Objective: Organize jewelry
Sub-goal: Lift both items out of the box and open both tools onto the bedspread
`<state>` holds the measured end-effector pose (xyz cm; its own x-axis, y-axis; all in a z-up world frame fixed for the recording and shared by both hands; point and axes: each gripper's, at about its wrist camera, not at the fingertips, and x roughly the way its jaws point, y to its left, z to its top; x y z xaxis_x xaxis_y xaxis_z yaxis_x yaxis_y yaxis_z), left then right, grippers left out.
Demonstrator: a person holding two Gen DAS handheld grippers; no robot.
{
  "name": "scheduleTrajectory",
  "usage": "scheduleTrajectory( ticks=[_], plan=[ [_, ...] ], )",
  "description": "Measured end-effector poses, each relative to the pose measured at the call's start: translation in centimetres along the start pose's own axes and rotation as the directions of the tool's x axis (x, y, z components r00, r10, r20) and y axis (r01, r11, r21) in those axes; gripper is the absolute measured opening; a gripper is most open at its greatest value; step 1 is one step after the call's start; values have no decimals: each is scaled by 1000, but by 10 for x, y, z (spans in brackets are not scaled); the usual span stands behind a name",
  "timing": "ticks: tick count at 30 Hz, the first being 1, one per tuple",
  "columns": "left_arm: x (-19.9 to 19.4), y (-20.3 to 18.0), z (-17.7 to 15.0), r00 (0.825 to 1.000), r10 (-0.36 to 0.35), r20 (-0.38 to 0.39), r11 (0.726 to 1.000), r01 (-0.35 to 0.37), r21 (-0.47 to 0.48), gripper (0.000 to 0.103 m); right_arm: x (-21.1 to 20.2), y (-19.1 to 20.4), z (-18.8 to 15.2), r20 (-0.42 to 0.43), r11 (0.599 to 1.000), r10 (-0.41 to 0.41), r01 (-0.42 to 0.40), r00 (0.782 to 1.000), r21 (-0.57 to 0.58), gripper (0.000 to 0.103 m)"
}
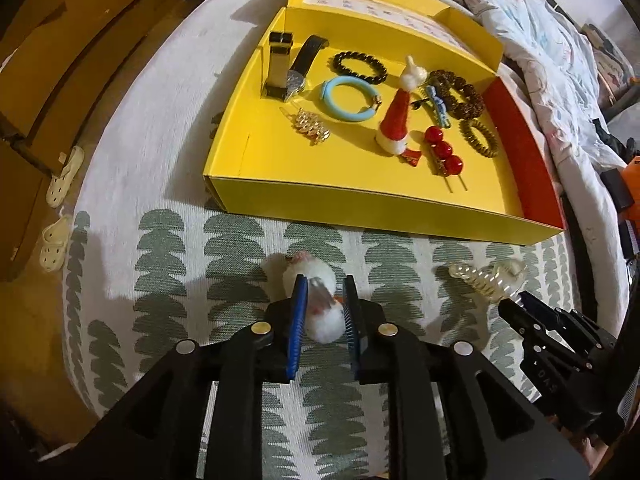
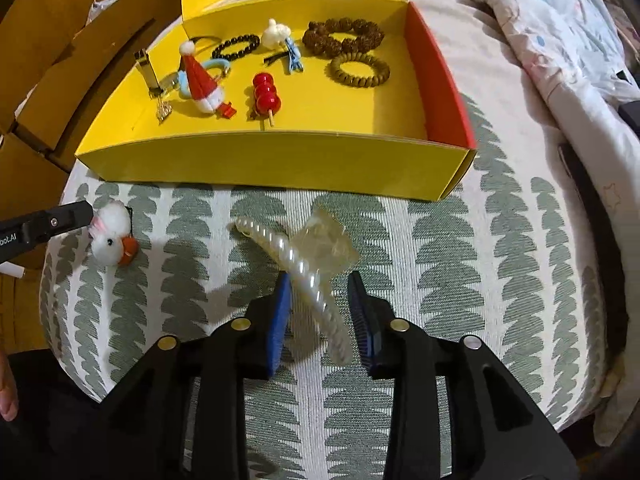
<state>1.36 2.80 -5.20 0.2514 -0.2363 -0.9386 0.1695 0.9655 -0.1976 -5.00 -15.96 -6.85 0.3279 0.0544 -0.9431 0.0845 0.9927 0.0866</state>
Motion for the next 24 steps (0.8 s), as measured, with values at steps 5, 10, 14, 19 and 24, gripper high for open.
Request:
scheduleTrajectory(
  ticks=[5,10,14,19,24],
  plan=[
    [-6,-2,1,1000,-3,17,1000,3,6,23,-5,-4,1,14,1000,-4,4,1000,10,42],
    [-12,-5,3,999,-6,38,1000,6,10,23,-14,-5,3,44,999,21,-22,999,24,42],
    [-18,-8,4,998,-15,61,1000,14,17,43,-23,-1,6,67,999,44,-46,997,20,42],
    [-31,-11,9,993,-16,119,1000,14,17,59,-34,6,10,99,998,66,-68,993,13,42],
    [-39,-16,17,985,-11,173,999,5,35,77,-42,10,19,132,996,91,-93,987,11,42]
  ],
)
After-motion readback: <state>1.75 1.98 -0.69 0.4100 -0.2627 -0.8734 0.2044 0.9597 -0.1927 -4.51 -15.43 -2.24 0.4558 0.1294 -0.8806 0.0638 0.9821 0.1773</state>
